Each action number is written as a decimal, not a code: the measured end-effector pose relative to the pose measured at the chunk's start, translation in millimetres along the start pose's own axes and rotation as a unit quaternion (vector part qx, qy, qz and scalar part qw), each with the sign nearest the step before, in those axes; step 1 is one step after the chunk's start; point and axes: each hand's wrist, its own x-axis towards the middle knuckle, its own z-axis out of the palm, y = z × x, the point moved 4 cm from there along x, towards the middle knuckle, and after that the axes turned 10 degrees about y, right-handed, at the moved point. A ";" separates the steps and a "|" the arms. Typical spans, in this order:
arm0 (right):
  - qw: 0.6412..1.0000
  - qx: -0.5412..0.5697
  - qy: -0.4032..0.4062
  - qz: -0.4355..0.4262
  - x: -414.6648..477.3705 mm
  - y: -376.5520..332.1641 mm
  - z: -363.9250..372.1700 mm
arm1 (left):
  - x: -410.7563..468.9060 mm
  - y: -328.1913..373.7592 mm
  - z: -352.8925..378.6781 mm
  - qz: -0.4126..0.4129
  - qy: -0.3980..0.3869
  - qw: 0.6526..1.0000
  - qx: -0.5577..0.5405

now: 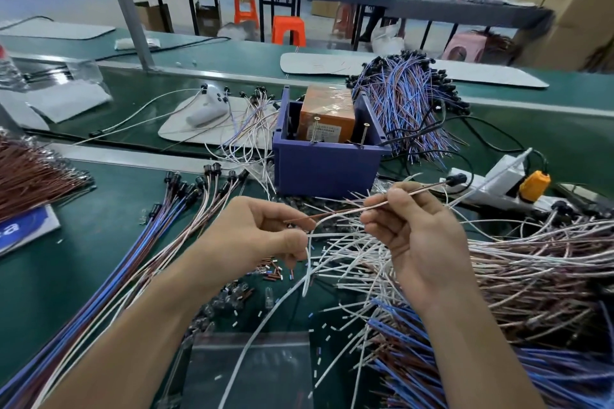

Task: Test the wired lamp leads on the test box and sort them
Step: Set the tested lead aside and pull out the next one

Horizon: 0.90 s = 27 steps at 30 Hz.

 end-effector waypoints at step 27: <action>0.999 0.032 0.018 0.040 4.2 1.8 -6.5 | 11.8 -13.8 -19.8 0.016 0.180 0.980 0.085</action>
